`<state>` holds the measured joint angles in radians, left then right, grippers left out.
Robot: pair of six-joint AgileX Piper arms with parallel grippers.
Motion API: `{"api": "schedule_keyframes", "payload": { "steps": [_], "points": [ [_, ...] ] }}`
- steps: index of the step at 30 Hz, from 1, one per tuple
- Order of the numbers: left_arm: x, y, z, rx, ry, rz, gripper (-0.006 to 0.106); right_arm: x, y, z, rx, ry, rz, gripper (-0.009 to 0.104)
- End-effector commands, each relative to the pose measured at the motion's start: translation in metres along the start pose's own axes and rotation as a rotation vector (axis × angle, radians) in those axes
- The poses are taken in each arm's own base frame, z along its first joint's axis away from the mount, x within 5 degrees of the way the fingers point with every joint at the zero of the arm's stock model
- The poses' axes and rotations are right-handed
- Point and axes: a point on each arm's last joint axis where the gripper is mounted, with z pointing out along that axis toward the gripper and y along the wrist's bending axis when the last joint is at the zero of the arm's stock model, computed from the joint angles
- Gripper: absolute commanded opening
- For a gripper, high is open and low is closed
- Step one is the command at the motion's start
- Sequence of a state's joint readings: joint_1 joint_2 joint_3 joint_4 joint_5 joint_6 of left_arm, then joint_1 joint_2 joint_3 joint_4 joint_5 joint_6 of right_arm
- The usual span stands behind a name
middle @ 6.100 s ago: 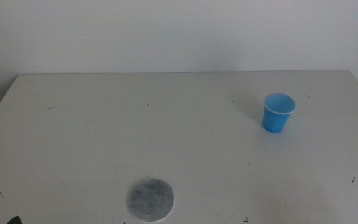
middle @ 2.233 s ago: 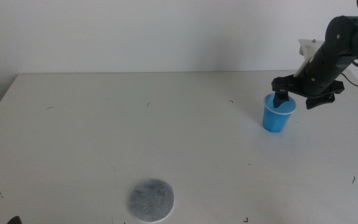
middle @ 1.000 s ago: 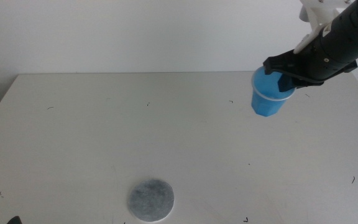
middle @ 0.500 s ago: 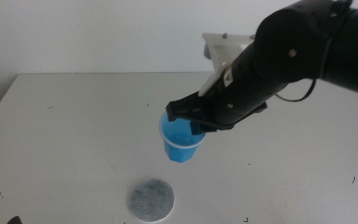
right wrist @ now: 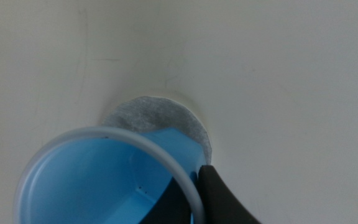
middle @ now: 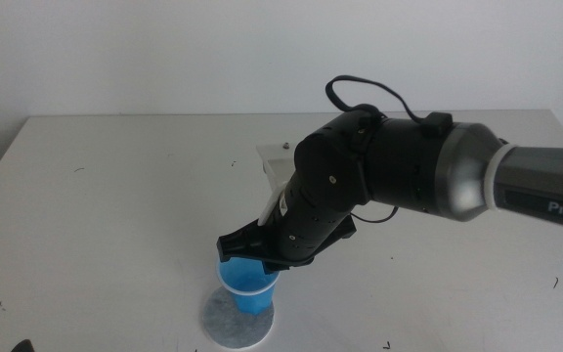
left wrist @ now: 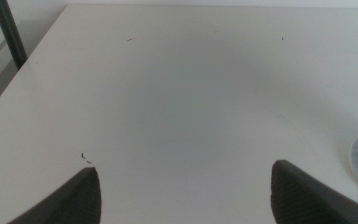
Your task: Place an empty cup on a cup mat.
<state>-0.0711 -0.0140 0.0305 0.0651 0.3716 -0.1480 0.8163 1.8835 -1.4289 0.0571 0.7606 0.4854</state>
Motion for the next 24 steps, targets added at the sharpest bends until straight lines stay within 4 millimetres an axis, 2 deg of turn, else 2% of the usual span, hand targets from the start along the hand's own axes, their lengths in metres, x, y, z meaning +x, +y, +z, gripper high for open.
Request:
{"api": "schedule_keyframes", "payload": {
  "steps": [1, 9, 16, 17, 24],
  "points": [
    [-0.008, -0.001, -0.002, 0.011, -0.085, -0.011, 0.105, -0.011, 0.009, -0.020, -0.050, -0.102, -0.024, -0.001],
    [-0.008, -0.001, -0.002, 0.011, -0.085, -0.011, 0.105, -0.007, 0.016, -0.001, -0.053, -0.085, -0.038, -0.001],
    [-0.008, -0.001, -0.002, 0.011, -0.085, -0.011, 0.105, -0.004, 0.019, 0.001, -0.056, -0.077, -0.048, -0.001],
    [-0.008, -0.001, -0.002, 0.011, -0.085, -0.011, 0.105, -0.003, 0.019, 0.001, -0.051, -0.069, -0.048, 0.010],
    [-0.008, -0.001, -0.002, 0.011, -0.085, -0.011, 0.105, -0.004, 0.019, 0.000, -0.055, -0.078, -0.073, 0.039]
  ]
}}
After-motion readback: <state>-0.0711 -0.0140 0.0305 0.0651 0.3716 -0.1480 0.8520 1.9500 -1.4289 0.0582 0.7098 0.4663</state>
